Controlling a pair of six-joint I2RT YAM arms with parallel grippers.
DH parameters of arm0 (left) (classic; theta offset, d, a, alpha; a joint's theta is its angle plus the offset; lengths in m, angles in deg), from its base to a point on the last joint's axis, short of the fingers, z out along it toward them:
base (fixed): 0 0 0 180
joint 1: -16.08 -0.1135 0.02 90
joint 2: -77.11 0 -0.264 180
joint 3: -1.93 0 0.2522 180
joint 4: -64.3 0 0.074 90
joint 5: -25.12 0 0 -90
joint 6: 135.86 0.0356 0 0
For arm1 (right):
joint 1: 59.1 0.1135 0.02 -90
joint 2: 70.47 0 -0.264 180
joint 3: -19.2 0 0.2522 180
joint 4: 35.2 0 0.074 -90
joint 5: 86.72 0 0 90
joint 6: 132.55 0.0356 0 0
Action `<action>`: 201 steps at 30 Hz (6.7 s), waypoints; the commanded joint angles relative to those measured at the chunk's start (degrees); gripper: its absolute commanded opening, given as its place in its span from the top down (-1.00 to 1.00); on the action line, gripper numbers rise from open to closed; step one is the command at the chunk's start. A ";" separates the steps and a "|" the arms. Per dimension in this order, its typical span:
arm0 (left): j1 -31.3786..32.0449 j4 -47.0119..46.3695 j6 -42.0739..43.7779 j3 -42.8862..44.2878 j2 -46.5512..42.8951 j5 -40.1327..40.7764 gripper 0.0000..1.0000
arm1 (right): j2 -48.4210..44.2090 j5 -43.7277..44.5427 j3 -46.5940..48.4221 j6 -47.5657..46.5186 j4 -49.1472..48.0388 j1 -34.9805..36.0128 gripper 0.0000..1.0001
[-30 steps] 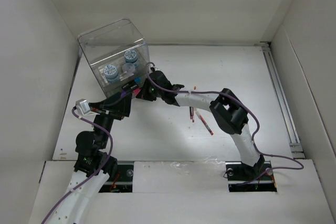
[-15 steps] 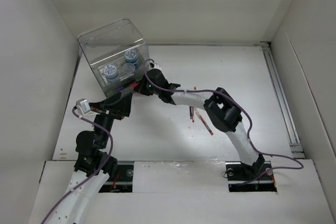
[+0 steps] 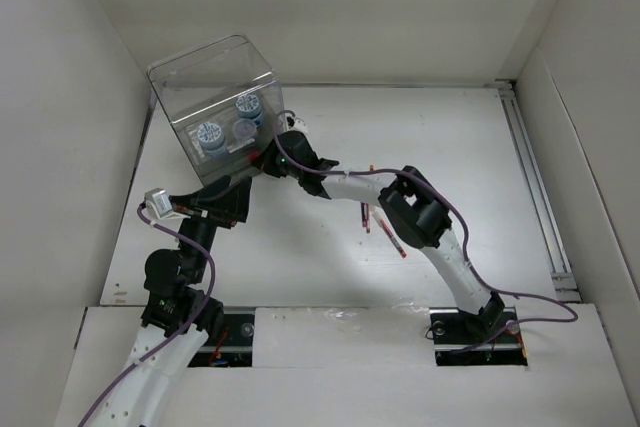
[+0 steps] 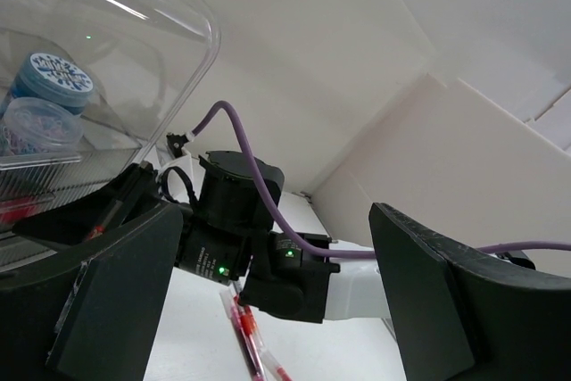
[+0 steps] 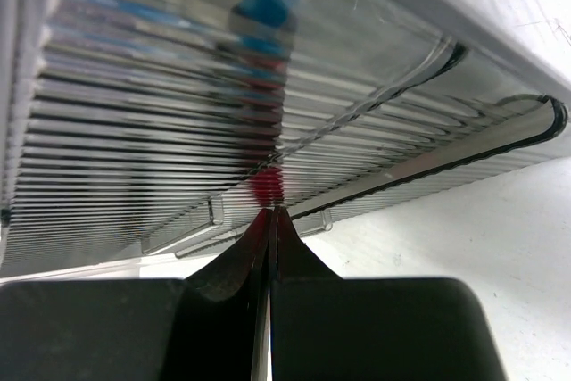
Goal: Sort the stationery into containers
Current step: Close the drawer in the storage box, then open the drawer in the storage box, then pick up the pen from the center of the board.
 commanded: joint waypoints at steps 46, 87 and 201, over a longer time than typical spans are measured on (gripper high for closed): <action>0.21 -3.22 -0.06 -0.47 -0.20 -0.39 -0.67 | -0.10 -4.84 -13.75 18.69 -23.73 -3.38 0.46; 0.21 -2.69 -0.06 -0.47 -0.73 -0.39 -0.67 | -7.83 -13.81 -26.57 21.77 -28.74 -3.38 1.00; 0.21 -3.83 -0.06 -0.47 1.03 -3.03 -0.75 | -50.11 11.25 -55.50 8.51 42.10 -10.05 0.08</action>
